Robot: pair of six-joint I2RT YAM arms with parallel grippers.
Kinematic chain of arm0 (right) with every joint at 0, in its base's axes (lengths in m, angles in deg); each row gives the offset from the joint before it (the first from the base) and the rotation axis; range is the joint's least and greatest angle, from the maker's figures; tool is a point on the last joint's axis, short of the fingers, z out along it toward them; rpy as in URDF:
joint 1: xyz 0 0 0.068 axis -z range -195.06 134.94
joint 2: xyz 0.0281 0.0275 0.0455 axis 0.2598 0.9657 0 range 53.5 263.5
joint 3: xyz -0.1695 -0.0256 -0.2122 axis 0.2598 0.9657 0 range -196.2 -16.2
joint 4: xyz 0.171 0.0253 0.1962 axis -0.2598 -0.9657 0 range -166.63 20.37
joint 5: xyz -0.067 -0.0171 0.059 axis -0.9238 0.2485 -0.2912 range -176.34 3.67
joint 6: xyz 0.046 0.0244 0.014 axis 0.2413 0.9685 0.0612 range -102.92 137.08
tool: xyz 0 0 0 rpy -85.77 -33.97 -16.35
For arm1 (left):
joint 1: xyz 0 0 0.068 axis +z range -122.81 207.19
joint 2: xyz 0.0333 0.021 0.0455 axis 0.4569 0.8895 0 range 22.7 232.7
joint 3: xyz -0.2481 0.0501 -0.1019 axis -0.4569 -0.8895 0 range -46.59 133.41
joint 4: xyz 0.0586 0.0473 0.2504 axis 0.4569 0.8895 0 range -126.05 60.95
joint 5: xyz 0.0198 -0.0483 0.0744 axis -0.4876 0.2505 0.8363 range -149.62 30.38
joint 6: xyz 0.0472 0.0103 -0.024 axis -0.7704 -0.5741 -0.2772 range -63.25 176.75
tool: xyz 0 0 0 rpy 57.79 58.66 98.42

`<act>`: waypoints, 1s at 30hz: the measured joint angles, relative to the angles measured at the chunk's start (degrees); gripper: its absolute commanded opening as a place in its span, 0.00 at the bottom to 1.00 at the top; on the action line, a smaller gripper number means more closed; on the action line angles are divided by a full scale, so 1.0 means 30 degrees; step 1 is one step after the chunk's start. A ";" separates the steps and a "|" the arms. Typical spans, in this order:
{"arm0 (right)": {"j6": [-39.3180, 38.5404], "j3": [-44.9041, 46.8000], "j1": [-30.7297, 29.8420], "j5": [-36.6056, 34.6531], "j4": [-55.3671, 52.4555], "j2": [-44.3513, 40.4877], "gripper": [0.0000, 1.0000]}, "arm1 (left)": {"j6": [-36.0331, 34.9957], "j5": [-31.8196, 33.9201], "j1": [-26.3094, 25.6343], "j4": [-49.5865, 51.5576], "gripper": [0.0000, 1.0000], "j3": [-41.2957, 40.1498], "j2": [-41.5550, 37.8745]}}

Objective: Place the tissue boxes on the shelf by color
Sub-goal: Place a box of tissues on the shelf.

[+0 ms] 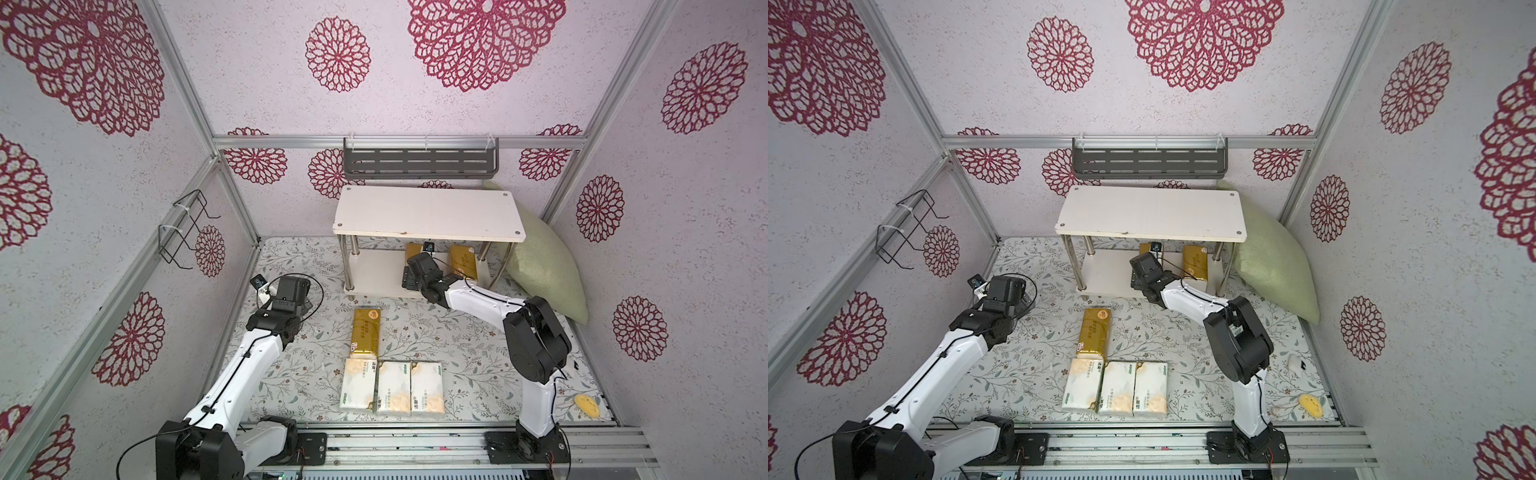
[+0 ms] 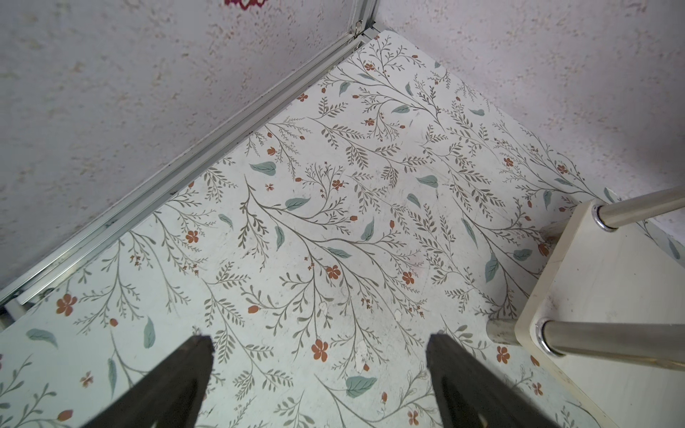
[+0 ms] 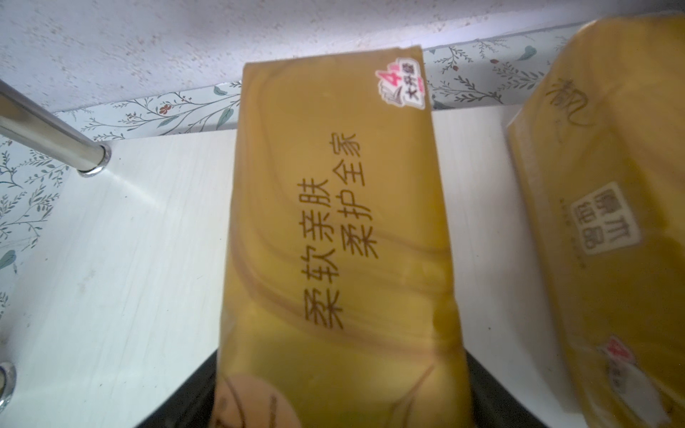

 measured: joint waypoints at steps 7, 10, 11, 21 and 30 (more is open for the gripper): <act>-0.0007 0.0000 0.0007 0.0015 0.0000 0.0000 0.85 | 0.0000 -0.0015 0.0000 -0.0007 0.97 0.0000 0.0007; 0.0000 0.0000 0.0007 0.0015 0.0000 0.0000 0.88 | 0.0000 -0.0007 0.0000 0.0000 0.97 0.0000 0.0007; 0.0000 0.0000 0.0007 0.0015 0.0000 0.0000 0.89 | 0.0000 -0.0007 0.0000 0.0000 0.97 0.0000 0.0007; -0.0015 0.0000 0.0007 0.0022 0.0007 0.0000 0.97 | 0.0000 -0.0007 0.0000 0.0000 0.97 0.0000 0.0007; -0.0022 0.0000 0.0000 0.0073 0.0073 -0.0007 0.99 | 0.0000 -0.0007 0.0000 0.0000 0.97 0.0000 0.0007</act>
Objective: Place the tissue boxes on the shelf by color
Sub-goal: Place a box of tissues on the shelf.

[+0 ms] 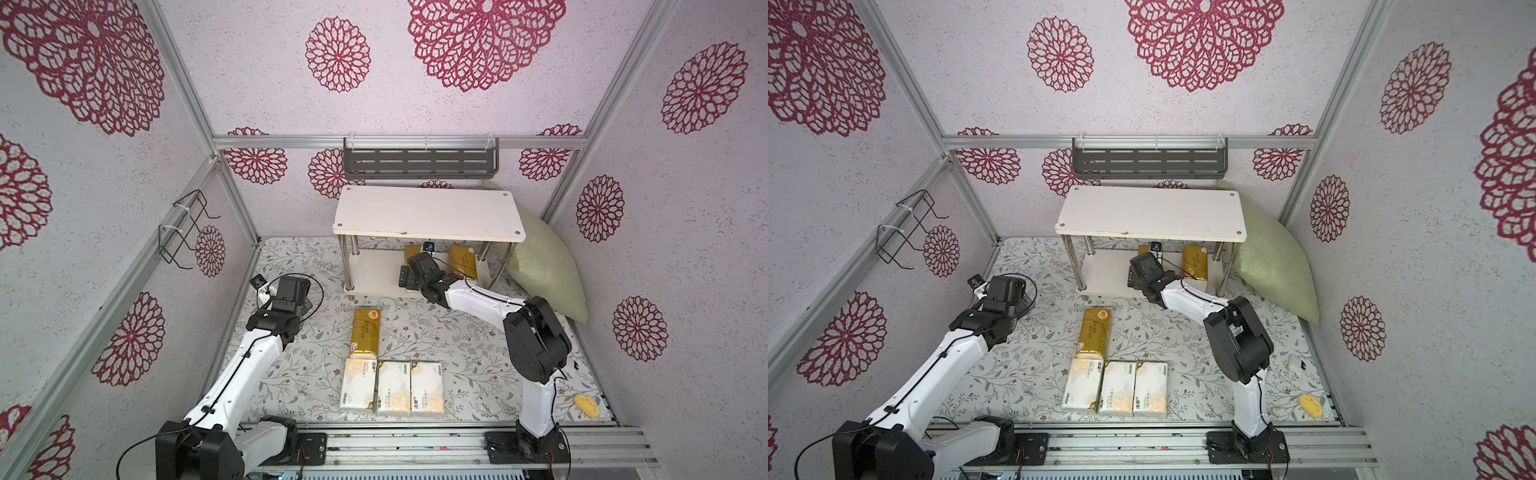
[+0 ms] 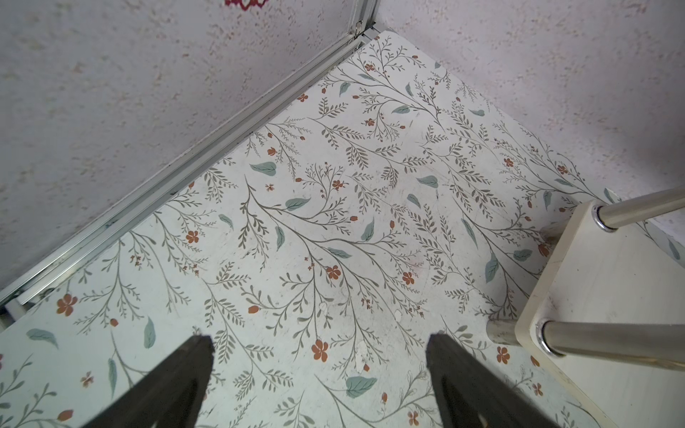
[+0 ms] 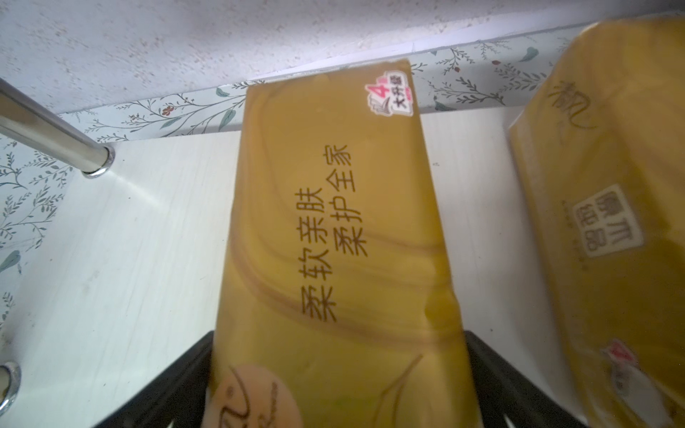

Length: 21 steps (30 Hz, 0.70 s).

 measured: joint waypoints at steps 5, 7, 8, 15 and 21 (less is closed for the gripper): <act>-0.0007 0.0109 0.0000 0.0000 0.0073 -0.0189 0.99 | 0.0000 -0.0007 0.0000 0.0000 0.97 -0.0007 0.0000; -0.0015 0.0270 0.0000 0.0000 0.0153 -0.0466 0.99 | 0.0007 -0.0015 0.0000 -0.0007 0.97 -0.0015 0.0000; -0.0015 0.0372 0.0000 0.0000 0.0219 -0.0678 0.99 | 0.0007 -0.0036 0.0000 -0.0007 0.98 -0.0022 0.0000; -0.0182 0.0474 -0.0058 0.0007 0.0641 -0.1807 0.99 | 0.0007 -0.0153 0.0000 -0.0007 0.97 -0.0029 0.0000; -0.0415 0.1224 -0.0248 -0.0022 0.0801 -0.2892 0.99 | 0.0022 -0.0204 -0.0036 -0.0007 0.97 -0.0029 0.0007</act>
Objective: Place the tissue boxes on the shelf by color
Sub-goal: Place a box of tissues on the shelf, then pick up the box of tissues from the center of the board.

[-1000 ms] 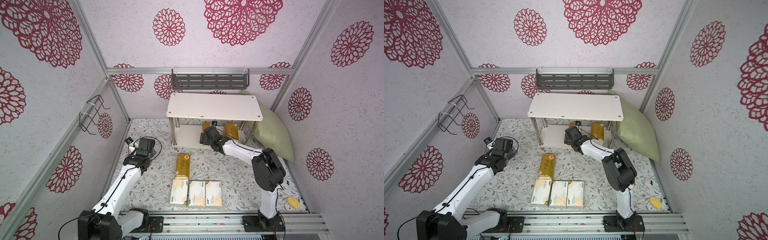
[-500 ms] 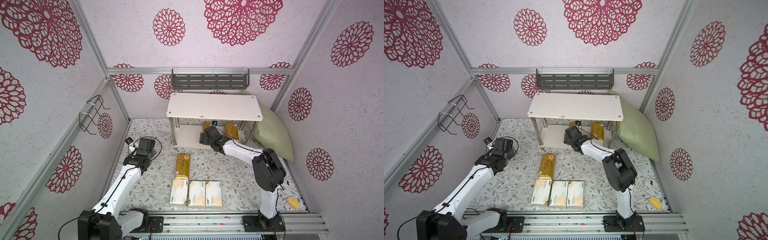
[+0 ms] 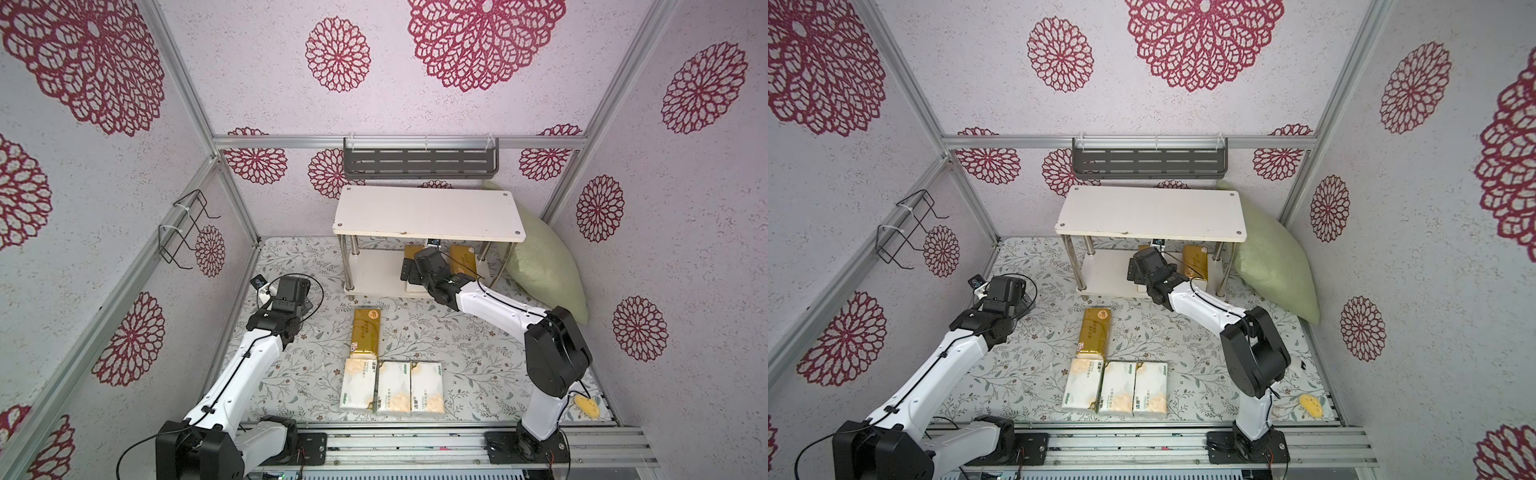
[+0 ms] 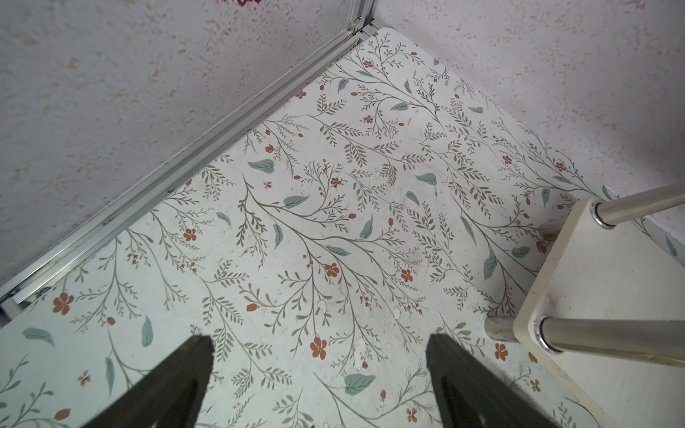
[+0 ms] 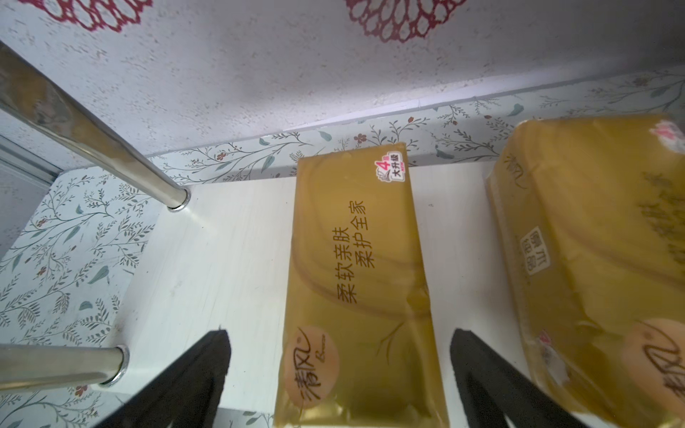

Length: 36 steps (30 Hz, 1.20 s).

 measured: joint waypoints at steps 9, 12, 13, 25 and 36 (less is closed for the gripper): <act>-0.0707 0.1982 -0.0350 0.0430 0.0036 -0.2178 0.99 | -0.0022 -0.0306 -0.2375 0.0051 0.97 0.0000 0.0240; -0.1137 0.2645 -0.0605 0.0503 -0.0131 -0.3147 0.99 | -0.0087 -0.0372 -0.4073 0.0182 0.97 0.0000 0.0495; -0.1297 0.2878 -0.0758 0.0525 -0.0248 -0.3534 0.99 | -0.0131 -0.0386 -0.4590 0.0255 0.97 0.0007 0.0612; -0.1705 0.7512 -0.1705 0.0437 -0.2069 -0.8706 0.99 | -0.0321 -0.1858 -0.8903 0.0882 0.97 0.0488 0.2871; -0.0736 1.0491 -0.1923 0.0423 -0.3701 -1.0346 0.99 | -0.0831 -0.3985 -1.0659 0.0379 0.97 0.0831 0.5166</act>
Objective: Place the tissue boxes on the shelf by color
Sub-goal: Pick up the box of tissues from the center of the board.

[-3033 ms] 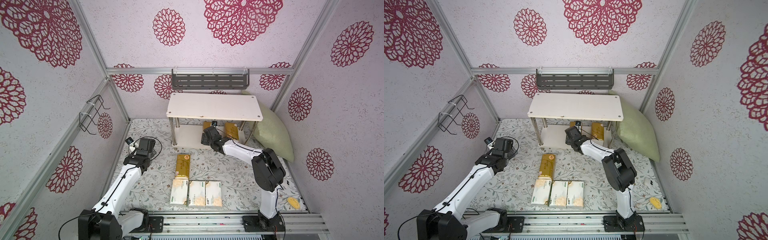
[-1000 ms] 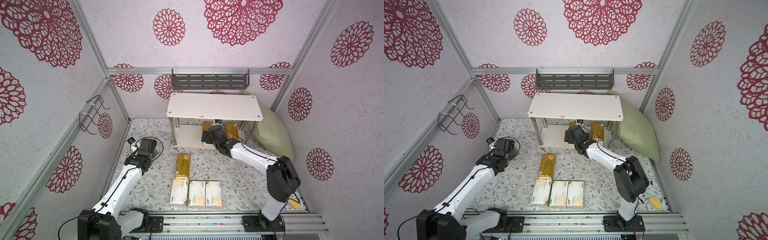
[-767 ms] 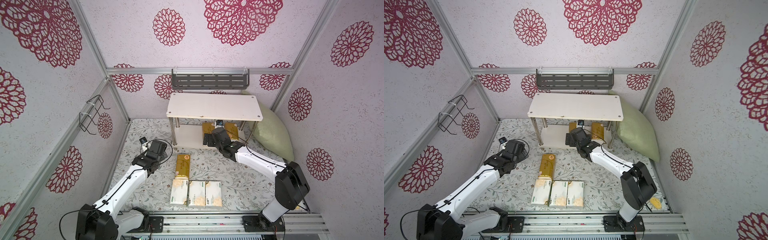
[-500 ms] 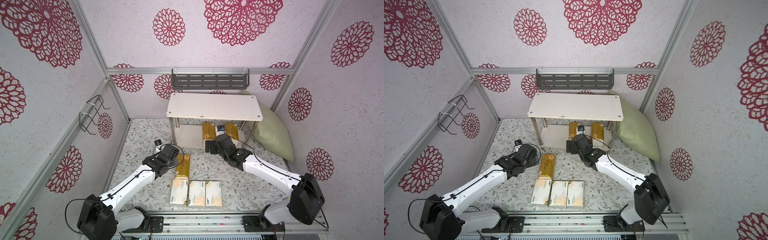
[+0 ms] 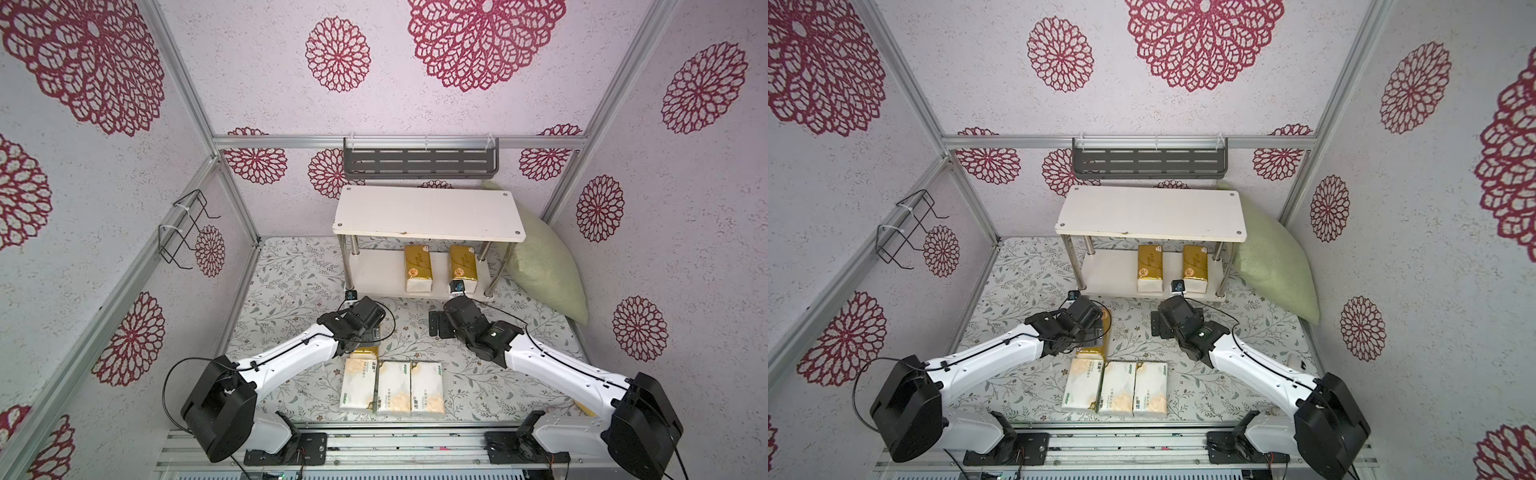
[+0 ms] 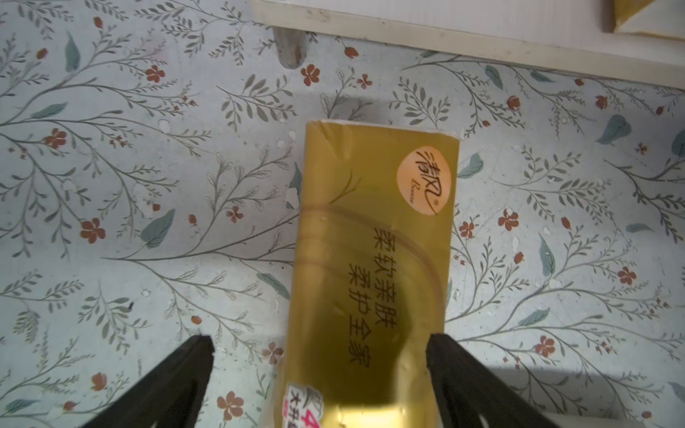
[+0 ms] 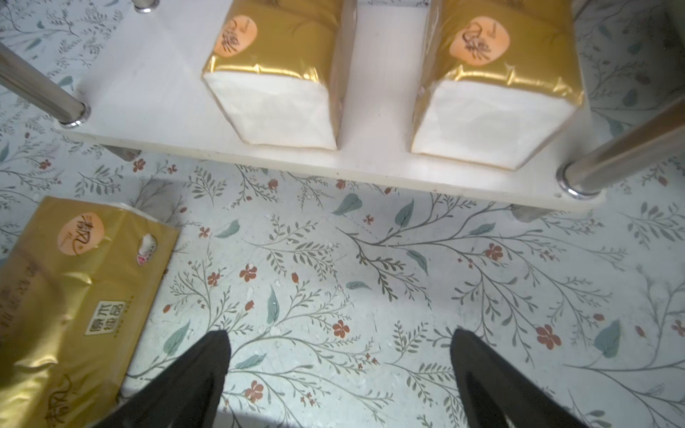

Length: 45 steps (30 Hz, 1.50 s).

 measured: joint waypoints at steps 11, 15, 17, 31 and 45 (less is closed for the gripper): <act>0.0393 0.0809 -0.0015 0.0044 0.0138 0.0015 0.99 | -0.0131 -0.0918 -0.0714 -0.0233 0.97 -0.0168 0.1100; 0.0437 0.0809 -0.0015 0.0102 0.0386 0.0248 0.99 | -0.0109 -0.0896 -0.0801 -0.0568 0.97 -0.0583 0.1137; 0.0517 0.0801 -0.0015 0.0124 0.0474 0.0335 0.99 | -0.0044 -0.0882 -0.0801 -0.0765 0.97 -0.0845 0.1158; 0.0772 0.1311 -0.0015 0.0525 0.1392 0.0750 0.99 | 0.0168 0.0350 -0.1253 -0.3541 0.97 -0.3337 0.1158; 0.1115 0.1712 -0.0124 0.0882 0.2106 0.1035 0.99 | -0.0787 0.1268 -0.1260 -0.4983 0.89 -0.3490 0.1158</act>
